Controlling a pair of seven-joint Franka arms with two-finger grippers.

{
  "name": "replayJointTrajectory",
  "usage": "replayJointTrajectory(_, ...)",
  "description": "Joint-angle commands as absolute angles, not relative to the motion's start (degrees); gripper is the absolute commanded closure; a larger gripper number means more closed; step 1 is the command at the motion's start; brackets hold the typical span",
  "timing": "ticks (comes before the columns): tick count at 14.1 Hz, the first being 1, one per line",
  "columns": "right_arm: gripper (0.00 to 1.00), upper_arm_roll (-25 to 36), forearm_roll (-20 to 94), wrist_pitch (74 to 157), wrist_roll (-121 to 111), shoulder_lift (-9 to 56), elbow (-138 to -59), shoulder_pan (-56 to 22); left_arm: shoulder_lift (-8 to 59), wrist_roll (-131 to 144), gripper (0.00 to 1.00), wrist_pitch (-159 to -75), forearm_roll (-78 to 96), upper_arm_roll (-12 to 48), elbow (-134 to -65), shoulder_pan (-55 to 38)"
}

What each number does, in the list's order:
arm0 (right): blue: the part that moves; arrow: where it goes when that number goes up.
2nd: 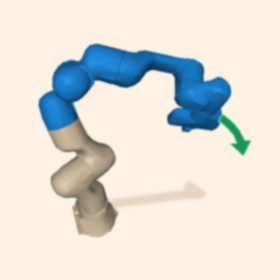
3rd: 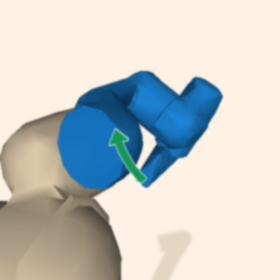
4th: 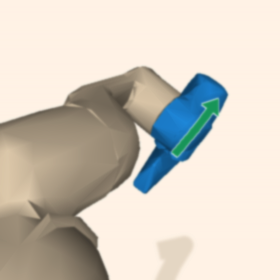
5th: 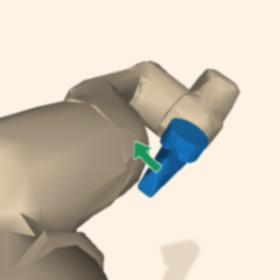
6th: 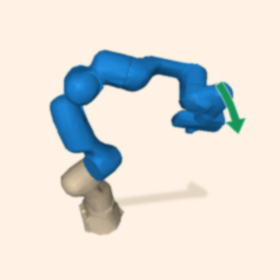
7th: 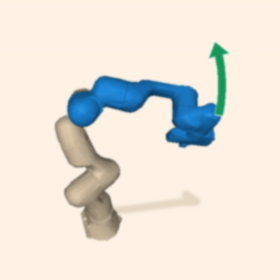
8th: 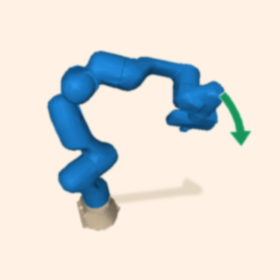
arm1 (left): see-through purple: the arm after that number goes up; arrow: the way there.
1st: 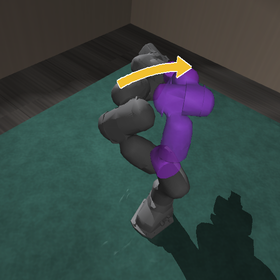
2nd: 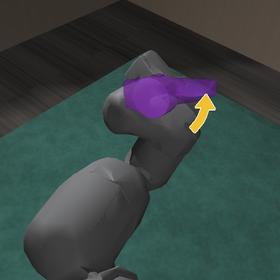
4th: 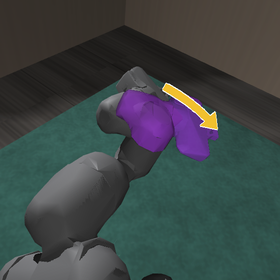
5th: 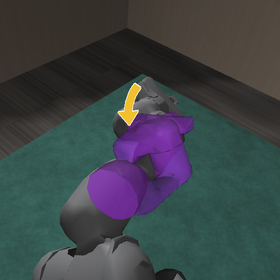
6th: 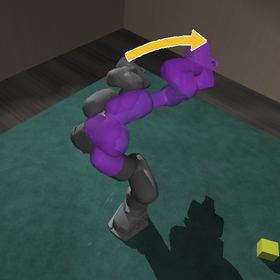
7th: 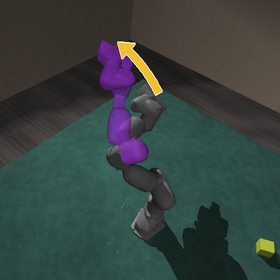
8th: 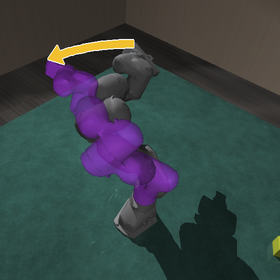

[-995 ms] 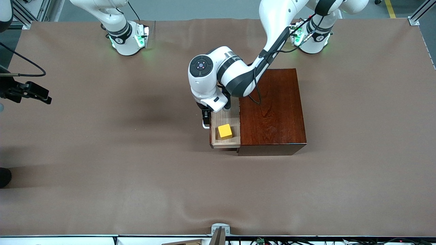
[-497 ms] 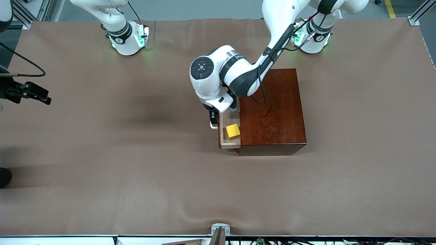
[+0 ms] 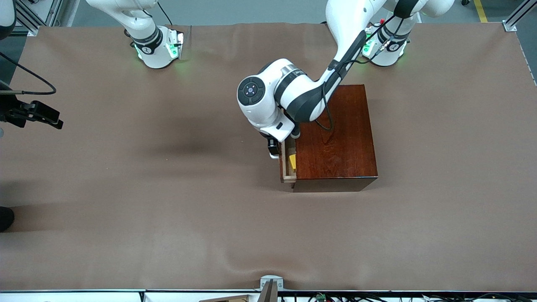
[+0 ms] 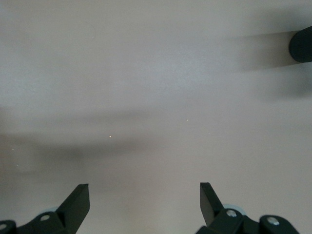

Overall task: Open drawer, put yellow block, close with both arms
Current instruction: 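Push the drawer into the cabinet with the left gripper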

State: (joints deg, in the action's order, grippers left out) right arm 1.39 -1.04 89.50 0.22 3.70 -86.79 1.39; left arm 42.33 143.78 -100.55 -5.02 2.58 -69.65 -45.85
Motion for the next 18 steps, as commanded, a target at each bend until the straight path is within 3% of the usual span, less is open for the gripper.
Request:
replayJointTrajectory(1,0.00,0.62,-1.14,89.74,0.61,2.64,-87.45,2.29,41.84,144.93,0.00,-96.60,-7.03,1.23,-70.66,-45.26)
replayJointTrajectory(9,0.00,0.62,-1.14,90.26,0.61,2.64,-87.45,2.29,41.84,144.93,0.00,-94.31,-7.12,0.79,-70.49,-45.35)
replayJointTrajectory(12,0.00,0.62,-1.14,90.26,0.62,2.64,-87.45,2.29,41.31,144.84,0.00,-89.40,-7.21,0.70,-70.40,-45.09)
replayJointTrajectory(18,0.00,0.62,-1.05,90.26,0.53,2.64,-87.36,2.37,41.40,144.67,0.00,-91.75,-9.84,0.97,-69.18,-45.53)
